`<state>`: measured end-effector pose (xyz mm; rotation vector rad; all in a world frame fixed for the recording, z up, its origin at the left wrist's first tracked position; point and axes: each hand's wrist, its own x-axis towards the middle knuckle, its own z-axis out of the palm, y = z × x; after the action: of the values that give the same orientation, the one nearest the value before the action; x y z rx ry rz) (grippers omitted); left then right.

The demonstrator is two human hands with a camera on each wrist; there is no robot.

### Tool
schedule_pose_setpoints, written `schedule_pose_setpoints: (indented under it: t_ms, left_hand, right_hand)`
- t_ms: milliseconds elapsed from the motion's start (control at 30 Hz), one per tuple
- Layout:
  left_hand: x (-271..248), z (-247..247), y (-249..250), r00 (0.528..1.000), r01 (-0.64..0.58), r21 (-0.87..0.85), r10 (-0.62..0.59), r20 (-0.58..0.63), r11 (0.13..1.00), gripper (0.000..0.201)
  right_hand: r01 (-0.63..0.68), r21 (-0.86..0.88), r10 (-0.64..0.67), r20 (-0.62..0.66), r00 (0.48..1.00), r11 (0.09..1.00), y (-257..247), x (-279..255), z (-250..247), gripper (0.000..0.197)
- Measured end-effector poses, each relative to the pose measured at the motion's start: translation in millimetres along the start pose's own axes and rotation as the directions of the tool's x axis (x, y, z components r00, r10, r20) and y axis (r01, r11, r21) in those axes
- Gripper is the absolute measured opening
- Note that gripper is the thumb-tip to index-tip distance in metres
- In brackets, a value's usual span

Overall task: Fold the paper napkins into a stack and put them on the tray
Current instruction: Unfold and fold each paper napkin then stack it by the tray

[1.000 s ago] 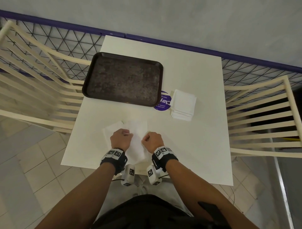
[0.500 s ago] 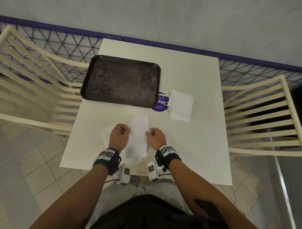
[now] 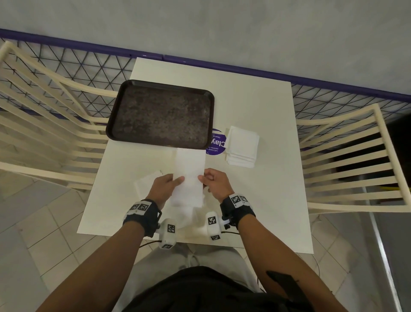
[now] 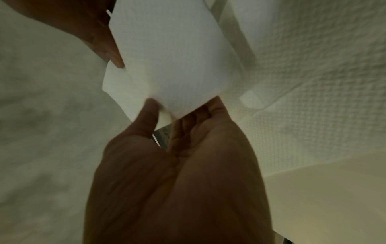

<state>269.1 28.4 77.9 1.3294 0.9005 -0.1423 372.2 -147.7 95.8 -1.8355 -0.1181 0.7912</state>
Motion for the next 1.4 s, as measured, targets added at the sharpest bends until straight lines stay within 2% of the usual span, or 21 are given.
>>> schedule_pose_setpoints:
  t_ms: [67, 167, 267, 333, 433, 500, 667, 767, 867, 900, 967, 1067, 1167, 1267, 1400]
  left_hand:
    - [-0.6, 2.6, 2.3, 0.999, -0.037, -0.020, 0.037, -0.010, 0.999, 0.016]
    - [-4.3, 4.7, 12.1, 0.999, -0.054, -0.081, 0.054, -0.008, 0.995, 0.013]
    - [-4.7, 5.2, 16.7, 0.999, -0.048, -0.123, 0.049, 0.003, 0.991, 0.010]
    - [-5.1, 5.5, 18.1, 0.999, -0.049, -0.169, 0.051, 0.008, 0.984, 0.012]
    - [-6.6, 7.3, 21.0, 1.000, -0.022, -0.248, 0.026, 0.012, 0.968, 0.020]
    - [-7.9, 8.4, 23.2, 1.000, -0.001, -0.288, 0.001, 0.001, 0.957, 0.022]
    - [-8.1, 7.4, 26.3, 0.999, 0.035, -0.355, -0.036, 0.003, 0.934, 0.026]
    - [-4.9, 5.5, 22.9, 1.000, 0.011, -0.303, -0.016, -0.014, 0.953, 0.020]
    - [1.2, 3.8, 16.2, 0.994, -0.101, -0.124, 0.095, -0.055, 0.987, 0.006]
    - [2.4, 4.1, 15.0, 0.990, -0.131, -0.064, 0.127, -0.055, 0.989, 0.011]
    - [1.4, 5.7, 16.6, 0.985, -0.164, 0.006, 0.164, -0.050, 0.986, 0.018]
    - [-1.6, 9.9, 20.4, 0.975, -0.215, 0.065, 0.218, -0.041, 0.974, 0.014]
    - [-4.2, 12.3, 23.1, 0.967, -0.248, 0.086, 0.252, -0.036, 0.965, 0.008]
    - [-3.3, 11.2, 24.0, 0.959, -0.270, 0.077, 0.275, -0.064, 0.960, 0.006]
    - [-2.1, 10.1, 25.0, 0.933, -0.316, 0.076, 0.324, -0.158, 0.946, 0.006]
  right_hand:
    - [0.007, -0.003, -0.007, 0.009, 1.000, 1.000, -3.1, 0.3, -5.5, 0.010]
    - [0.015, -0.003, -0.015, 0.023, 1.000, 1.000, -6.8, -0.2, -13.3, 0.019]
    - [0.025, -0.017, -0.024, 0.012, 1.000, 1.000, -9.3, 1.9, -16.8, 0.017]
    - [0.040, -0.030, -0.040, 0.006, 0.999, 0.999, -10.2, 3.5, -16.6, 0.014]
    - [0.032, -0.051, -0.032, 0.008, 0.999, 0.998, -11.5, 4.7, -14.5, 0.023]
    - [-0.019, -0.004, 0.019, -0.004, 1.000, 1.000, -14.2, 4.6, -13.3, 0.029]
    - [-0.090, 0.135, 0.091, -0.001, 0.996, 0.987, -21.3, 3.0, -13.7, 0.028]
    - [-0.084, 0.107, 0.085, -0.002, 0.996, 0.991, -16.1, 6.1, -14.2, 0.022]
    - [-0.013, 0.018, 0.013, -0.026, 1.000, 1.000, -14.7, 9.3, -14.1, 0.014]
    - [0.016, -0.022, -0.017, -0.031, 0.999, 1.000, -15.4, 9.5, -13.3, 0.012]
    - [0.095, -0.124, -0.098, -0.023, 0.995, 0.988, -18.3, 9.2, -11.0, 0.021]
    - [0.188, -0.225, -0.189, 0.016, 0.982, 0.956, -21.2, 11.3, -2.7, 0.017]
    - [0.234, -0.244, -0.235, 0.024, 0.972, 0.941, -22.4, 12.7, 3.9, 0.011]
    - [0.225, -0.241, -0.230, 0.007, 0.973, 0.944, -21.1, 14.1, 2.4, 0.008]
    - [0.129, -0.164, -0.141, -0.065, 0.988, 0.978, -13.0, 19.0, -9.3, 0.010]
